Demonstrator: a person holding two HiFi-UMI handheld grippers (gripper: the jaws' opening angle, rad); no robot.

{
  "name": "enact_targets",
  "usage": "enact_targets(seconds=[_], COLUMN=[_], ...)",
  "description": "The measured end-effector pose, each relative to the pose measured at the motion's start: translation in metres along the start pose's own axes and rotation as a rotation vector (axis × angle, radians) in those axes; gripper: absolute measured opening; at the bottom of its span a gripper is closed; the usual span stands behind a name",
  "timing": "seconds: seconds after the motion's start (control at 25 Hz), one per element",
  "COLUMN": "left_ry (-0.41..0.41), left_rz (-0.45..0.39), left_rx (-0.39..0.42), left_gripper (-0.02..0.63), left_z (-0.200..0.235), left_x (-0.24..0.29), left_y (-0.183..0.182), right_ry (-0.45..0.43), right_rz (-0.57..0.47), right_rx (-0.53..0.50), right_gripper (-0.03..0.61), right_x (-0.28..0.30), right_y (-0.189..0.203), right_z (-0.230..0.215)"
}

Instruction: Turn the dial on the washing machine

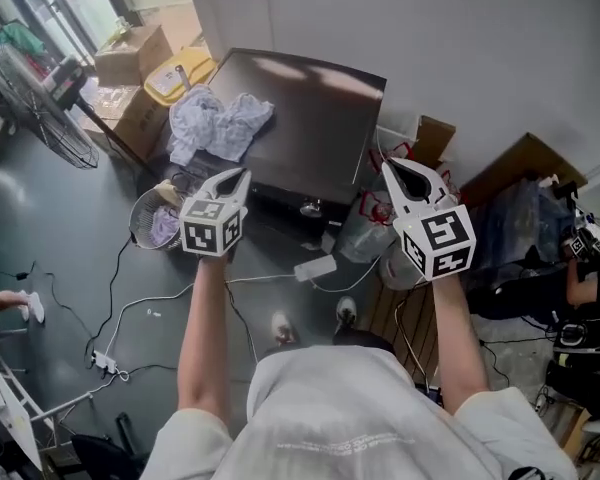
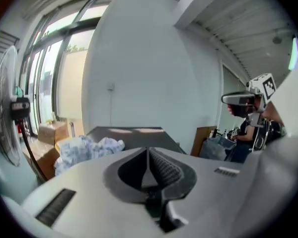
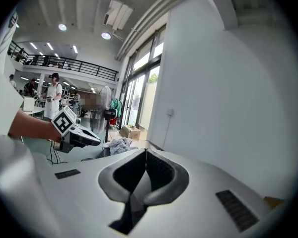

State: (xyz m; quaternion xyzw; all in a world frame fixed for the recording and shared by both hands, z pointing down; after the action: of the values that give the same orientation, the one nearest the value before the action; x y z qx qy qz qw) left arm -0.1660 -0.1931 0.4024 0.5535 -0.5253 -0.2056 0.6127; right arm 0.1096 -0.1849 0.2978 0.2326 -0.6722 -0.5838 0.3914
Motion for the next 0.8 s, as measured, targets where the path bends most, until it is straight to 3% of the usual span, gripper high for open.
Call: enact_targets(seconds=[0.28,0.52,0.8], left_ry=[-0.139,-0.192,-0.229], left_rz=[-0.206,-0.388,-0.437], left_rx=[0.195,0.232,0.343], left_gripper=[0.021,0.021,0.021], left_z=[0.033,0.032,0.02], left_x=[-0.062,-0.109,-0.131], left_y=[-0.102,-0.159,-0.187], right_ry=[-0.048,-0.104,-0.118], right_rz=[-0.143,-0.218,-0.244], right_rx=[-0.119,-0.122,-0.198], right_gripper=[0.014,0.014,0.014], right_x=[0.012,0.006,0.007], right_y=[-0.083,-0.126,-0.143], right_z=[0.02,0.035,0.044])
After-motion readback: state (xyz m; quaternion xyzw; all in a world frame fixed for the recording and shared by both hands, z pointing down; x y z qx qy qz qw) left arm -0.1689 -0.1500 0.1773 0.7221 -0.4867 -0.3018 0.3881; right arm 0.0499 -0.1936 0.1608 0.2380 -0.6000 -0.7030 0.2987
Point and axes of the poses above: the fingertips, and each gripper's own axes: x forward along the fingers, z to its left, y out of its underside, the point moved 3 cm from there along -x, backward along the fingers, and after that the axes turned 13 degrees about x, right-handed, at the moved point
